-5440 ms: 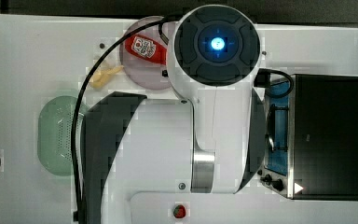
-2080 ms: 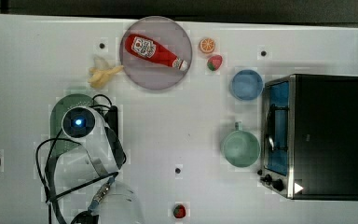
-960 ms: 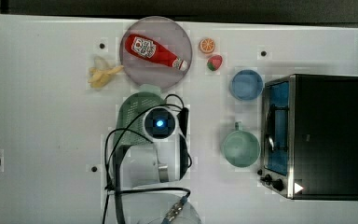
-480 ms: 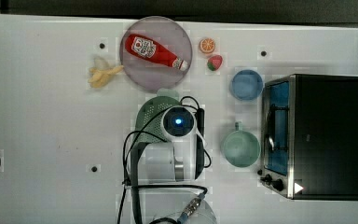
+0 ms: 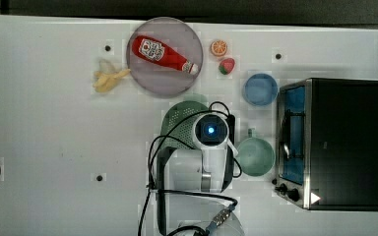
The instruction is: Drag strainer left to right.
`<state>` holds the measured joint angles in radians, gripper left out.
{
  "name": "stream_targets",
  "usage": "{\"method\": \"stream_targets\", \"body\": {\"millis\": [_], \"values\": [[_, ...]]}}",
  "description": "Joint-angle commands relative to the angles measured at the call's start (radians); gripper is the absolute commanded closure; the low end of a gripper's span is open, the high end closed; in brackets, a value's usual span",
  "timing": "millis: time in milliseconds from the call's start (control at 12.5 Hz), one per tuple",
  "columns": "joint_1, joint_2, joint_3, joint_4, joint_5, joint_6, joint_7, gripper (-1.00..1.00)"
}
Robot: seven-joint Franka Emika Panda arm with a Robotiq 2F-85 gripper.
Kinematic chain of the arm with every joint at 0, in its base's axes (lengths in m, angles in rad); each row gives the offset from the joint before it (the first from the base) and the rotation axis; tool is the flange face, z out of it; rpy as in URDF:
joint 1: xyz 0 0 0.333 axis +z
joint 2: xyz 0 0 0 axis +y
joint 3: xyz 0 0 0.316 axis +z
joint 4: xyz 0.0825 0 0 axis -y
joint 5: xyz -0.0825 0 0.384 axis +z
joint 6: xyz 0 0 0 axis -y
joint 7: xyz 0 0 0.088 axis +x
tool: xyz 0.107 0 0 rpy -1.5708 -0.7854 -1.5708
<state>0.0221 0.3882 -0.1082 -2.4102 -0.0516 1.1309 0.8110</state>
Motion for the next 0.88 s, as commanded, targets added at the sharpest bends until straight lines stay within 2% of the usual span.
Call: {"method": "stream_targets", "body": {"millis": [80, 400, 560, 720, 880], "values": [[-0.010, -0.015, -0.031, 0.020, 0.003, -0.005, -0.110, -1.00], [-0.010, -0.015, -0.065, 0.021, 0.003, 0.013, -0.163, -1.00], [-0.009, -0.040, -0.040, 0.021, 0.003, -0.009, -0.214, -1.00], [-0.009, -0.122, 0.002, 0.025, 0.004, -0.051, -0.316, -1.00], [-0.009, -0.233, 0.018, 0.049, 0.005, -0.177, -0.472, -1.00]]}}
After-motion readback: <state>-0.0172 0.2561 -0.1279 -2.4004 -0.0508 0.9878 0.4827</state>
